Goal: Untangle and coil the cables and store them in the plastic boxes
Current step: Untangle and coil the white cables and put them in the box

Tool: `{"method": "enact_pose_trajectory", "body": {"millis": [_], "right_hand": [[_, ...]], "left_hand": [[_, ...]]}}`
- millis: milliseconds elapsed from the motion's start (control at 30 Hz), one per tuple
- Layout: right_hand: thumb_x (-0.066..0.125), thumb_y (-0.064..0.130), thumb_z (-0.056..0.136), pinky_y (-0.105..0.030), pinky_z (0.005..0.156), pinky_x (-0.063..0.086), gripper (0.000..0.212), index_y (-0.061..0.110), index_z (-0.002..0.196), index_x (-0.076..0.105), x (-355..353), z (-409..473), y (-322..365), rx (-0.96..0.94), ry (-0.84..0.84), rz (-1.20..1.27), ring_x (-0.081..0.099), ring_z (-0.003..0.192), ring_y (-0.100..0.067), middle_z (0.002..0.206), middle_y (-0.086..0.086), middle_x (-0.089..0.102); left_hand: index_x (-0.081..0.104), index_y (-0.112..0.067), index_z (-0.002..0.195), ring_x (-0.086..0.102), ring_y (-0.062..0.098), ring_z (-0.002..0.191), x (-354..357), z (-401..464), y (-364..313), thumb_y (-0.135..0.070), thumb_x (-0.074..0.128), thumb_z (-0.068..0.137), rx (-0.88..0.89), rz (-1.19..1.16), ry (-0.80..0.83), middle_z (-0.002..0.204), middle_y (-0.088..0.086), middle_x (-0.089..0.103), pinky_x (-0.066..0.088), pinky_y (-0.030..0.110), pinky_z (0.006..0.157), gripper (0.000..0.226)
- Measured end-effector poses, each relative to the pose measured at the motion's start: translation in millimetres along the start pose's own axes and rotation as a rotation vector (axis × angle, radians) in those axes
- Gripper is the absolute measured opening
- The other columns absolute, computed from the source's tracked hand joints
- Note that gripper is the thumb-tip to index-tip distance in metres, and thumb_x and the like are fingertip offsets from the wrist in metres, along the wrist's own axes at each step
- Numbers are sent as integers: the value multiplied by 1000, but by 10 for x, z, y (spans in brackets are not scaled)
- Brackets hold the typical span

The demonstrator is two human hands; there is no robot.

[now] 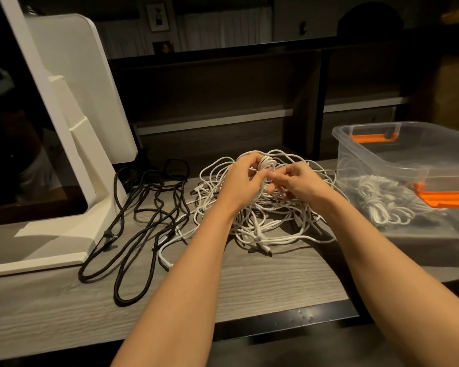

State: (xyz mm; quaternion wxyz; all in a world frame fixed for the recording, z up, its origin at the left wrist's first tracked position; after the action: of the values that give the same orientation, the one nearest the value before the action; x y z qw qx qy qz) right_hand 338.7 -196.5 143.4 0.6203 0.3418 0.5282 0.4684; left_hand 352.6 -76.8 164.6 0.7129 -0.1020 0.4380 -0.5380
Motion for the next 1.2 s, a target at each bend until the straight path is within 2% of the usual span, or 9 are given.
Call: {"method": "enact_pose_trajectory", "body": {"millis": [200, 300, 433, 533, 667, 767, 900, 1067, 1200], "right_hand": [[55, 22, 96, -25, 61, 43, 29, 11, 73, 68, -8, -12, -35, 48, -11, -22, 48, 61, -15, 61, 3, 66], [56, 20, 96, -21, 57, 43, 28, 9, 73, 68, -7, -13, -43, 57, -15, -2, 50, 60, -12, 65, -1, 66], [64, 25, 90, -27, 59, 45, 23, 5, 82, 71, -56, 22, -96, 93, -73, -10, 51, 66, -19, 71, -5, 66], [68, 20, 87, -24, 56, 48, 17, 8, 98, 63, -93, 16, -76, 60, -100, 66, 54, 65, -13, 80, -7, 63], [65, 12, 88, -20, 57, 51, 9, 14, 94, 60, -95, -8, 29, -58, -72, 162, 62, 72, -11, 85, -5, 66], [65, 13, 87, -19, 59, 52, 8, 13, 92, 60, -104, -9, 37, -89, -63, 151, 65, 76, -12, 89, -8, 67], [62, 11, 90, -18, 59, 52, 5, 12, 89, 57, -101, -9, 40, -124, -45, 80, 65, 75, -11, 92, -11, 67], [60, 13, 92, -21, 58, 54, 5, 10, 92, 57, -113, -4, 30, -125, -87, 119, 65, 72, -9, 89, -8, 65], [60, 12, 93, -23, 58, 56, 10, 5, 97, 56, -157, -17, 20, -61, -204, 146, 65, 72, -12, 87, -10, 64]], "left_hand": [[58, -14, 115, 58, 18, 95, 72, 1, -33, -13, 65, 85, 58, 199, 112, 106, -1, 59, 52, 42, 84, 31], [57, -15, 118, 56, 16, 98, 82, -10, -40, -16, 72, 81, 63, 221, 129, 108, -1, 59, 50, 40, 87, 40], [57, -15, 118, 57, 15, 98, 77, -25, -19, -14, 70, 82, 77, 239, 72, 109, -1, 61, 51, 40, 87, 38], [57, -16, 116, 60, 15, 89, 77, -48, -36, -16, 67, 86, 92, 221, 32, 102, -1, 63, 54, 41, 80, 32], [45, -17, 111, 56, 13, 63, 45, -60, -68, -17, 66, 89, 37, 166, -13, 92, -3, 63, 48, 34, 59, 30], [45, -19, 106, 62, 13, 82, 26, -49, -8, -21, 68, 89, -76, 110, -34, 94, -7, 64, 49, 30, 70, 28], [64, -13, 110, 60, 9, 103, 36, -42, 145, -22, 71, 87, -256, -23, -31, 108, -2, 67, 46, 24, 84, 25], [70, -22, 103, 62, 8, 99, 55, -42, 48, -17, 66, 90, -221, -101, -28, 96, -10, 68, 49, 32, 92, 14], [65, -24, 112, 60, 15, 110, 70, -61, 27, -19, 66, 90, -259, -139, 43, 108, -6, 65, 50, 39, 96, 23]]}}
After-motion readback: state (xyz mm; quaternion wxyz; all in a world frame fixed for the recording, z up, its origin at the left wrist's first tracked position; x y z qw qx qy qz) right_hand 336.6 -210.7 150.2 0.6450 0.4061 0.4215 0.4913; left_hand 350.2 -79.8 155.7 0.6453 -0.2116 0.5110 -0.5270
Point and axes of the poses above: each hand's wrist, its own z-axis towards the middle knuckle, its own x-axis out of the palm, y = z × x, the point moved 7 cm from there along z, towards the middle knuckle
